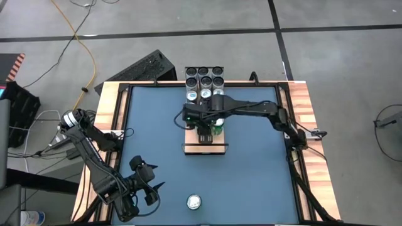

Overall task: Place canned beverage on shelf
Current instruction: Put the right green soda can on the shelf aligned with the other green soda can

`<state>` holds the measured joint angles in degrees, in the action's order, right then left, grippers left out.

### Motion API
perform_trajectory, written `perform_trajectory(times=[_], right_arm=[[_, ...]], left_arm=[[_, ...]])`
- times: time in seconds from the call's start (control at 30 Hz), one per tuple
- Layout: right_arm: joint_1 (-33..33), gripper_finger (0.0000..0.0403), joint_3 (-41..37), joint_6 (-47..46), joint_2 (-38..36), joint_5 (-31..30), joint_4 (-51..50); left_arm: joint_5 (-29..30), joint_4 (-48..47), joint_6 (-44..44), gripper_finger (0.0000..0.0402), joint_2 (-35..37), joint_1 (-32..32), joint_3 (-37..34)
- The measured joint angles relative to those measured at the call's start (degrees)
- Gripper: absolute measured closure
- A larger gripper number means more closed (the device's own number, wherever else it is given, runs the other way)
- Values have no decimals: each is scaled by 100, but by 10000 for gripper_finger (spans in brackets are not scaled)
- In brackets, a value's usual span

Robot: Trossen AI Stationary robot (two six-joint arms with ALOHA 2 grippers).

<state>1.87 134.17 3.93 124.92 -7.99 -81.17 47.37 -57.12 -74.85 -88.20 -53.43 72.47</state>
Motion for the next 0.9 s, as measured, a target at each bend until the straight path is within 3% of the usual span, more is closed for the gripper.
perform_trajectory(times=[0.9], right_arm=[[250,175,-86,279,49,346,147]], left_arm=[[151,-94,3,72,0,0,0]])
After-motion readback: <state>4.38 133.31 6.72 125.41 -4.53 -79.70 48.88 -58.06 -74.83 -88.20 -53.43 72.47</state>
